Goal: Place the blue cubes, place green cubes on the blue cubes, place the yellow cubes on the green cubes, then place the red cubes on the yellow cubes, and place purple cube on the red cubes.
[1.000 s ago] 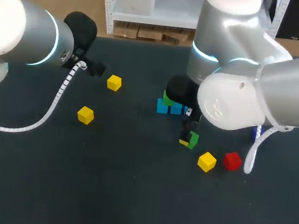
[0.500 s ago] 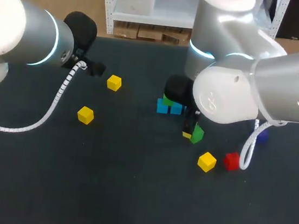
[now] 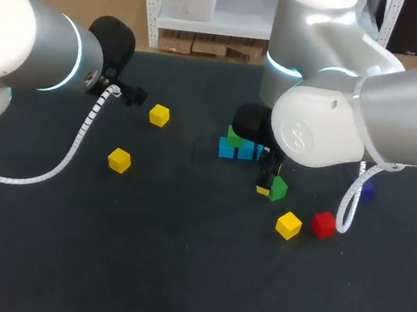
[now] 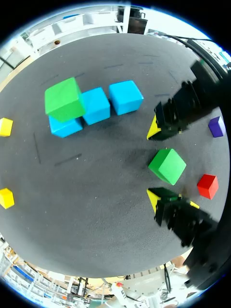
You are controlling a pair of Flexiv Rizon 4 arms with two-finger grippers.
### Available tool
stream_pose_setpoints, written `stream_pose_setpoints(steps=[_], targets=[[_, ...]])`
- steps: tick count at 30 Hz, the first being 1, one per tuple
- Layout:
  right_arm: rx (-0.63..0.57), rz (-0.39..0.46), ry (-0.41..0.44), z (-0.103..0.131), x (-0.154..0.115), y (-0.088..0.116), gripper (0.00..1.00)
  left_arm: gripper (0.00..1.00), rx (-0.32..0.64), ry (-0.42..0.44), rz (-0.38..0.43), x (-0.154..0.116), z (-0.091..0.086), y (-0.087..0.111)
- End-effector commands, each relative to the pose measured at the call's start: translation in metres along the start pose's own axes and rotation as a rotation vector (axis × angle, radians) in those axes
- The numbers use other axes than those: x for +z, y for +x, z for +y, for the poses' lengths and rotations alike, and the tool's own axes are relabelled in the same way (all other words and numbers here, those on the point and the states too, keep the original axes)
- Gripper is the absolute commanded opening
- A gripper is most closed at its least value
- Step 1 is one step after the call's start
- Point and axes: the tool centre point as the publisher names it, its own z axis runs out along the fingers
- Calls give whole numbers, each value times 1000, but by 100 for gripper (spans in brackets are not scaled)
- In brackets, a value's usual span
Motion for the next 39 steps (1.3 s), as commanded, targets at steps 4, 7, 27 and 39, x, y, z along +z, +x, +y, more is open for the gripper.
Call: stream_pose_setpoints(steps=[4, 7, 27, 39], targets=[[27, 33, -1, 4, -4, 5, 100, 100, 2, 4, 1, 0, 1, 0], [52, 39, -12, 7, -4, 7, 100, 100, 2, 4, 1, 0, 1, 0], [298, -40, -2, 14, -6, 19, 100, 100, 2, 4, 1, 0, 1, 0], [289, -14, -2, 15, -1, 15, 87, 100, 2, 4, 1, 0, 1, 0]])
